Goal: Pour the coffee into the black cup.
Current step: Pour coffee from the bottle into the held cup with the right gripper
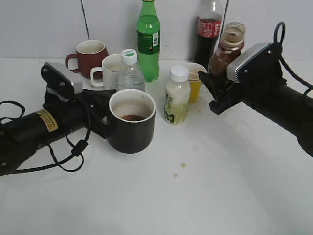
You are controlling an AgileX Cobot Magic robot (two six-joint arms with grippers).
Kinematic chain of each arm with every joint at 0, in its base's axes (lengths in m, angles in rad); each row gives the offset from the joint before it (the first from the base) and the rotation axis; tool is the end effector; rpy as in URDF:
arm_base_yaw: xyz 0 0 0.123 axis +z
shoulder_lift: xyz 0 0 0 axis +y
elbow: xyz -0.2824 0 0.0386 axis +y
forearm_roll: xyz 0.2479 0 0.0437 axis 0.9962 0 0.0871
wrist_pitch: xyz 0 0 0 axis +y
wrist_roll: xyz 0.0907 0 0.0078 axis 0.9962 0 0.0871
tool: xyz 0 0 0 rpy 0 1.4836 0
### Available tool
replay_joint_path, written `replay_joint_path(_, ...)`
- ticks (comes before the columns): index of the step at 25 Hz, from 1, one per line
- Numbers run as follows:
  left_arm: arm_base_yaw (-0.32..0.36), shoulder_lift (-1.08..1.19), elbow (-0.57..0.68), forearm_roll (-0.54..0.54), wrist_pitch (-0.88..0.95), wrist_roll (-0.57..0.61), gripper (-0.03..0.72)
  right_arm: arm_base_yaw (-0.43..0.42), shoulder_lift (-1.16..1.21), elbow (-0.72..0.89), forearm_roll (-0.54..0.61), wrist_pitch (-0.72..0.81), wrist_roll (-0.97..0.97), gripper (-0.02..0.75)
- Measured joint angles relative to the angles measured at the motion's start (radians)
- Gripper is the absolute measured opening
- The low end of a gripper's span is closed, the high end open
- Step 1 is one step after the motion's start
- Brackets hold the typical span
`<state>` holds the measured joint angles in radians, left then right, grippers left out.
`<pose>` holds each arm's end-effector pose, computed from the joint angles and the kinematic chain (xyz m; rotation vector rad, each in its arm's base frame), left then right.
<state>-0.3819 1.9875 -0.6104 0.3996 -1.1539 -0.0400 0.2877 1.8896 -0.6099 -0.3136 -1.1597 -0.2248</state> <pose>0.2887 -0.1508 0.1165 0.6986 1.6080 -0.5004 0.3047 0.1170 0.1495 -0.7161 1.4566 0.1816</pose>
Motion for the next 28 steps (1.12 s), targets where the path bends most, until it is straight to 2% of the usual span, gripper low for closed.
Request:
replay_joint_path(5,-0.08,0.0,-0.043,0.003,0.0,-0.059,0.055,0.07,-0.029,-0.016,-0.008,0.023,-0.196,0.504)
replay_joint_path(11,-0.163,0.0,-0.083,0.019,0.005,-0.078,0.055,0.104,-0.031,-0.035,-0.006,0.063,-0.413,0.504)
replay_joint_path(19,-0.169,0.0,-0.086,0.021,0.03,-0.079,0.055,0.104,-0.032,-0.038,0.021,0.043,-0.686,0.504)
replay_joint_path(28,-0.169,0.0,-0.086,0.043,0.009,-0.079,0.055,0.104,-0.032,-0.038,0.038,0.025,-0.832,0.504)
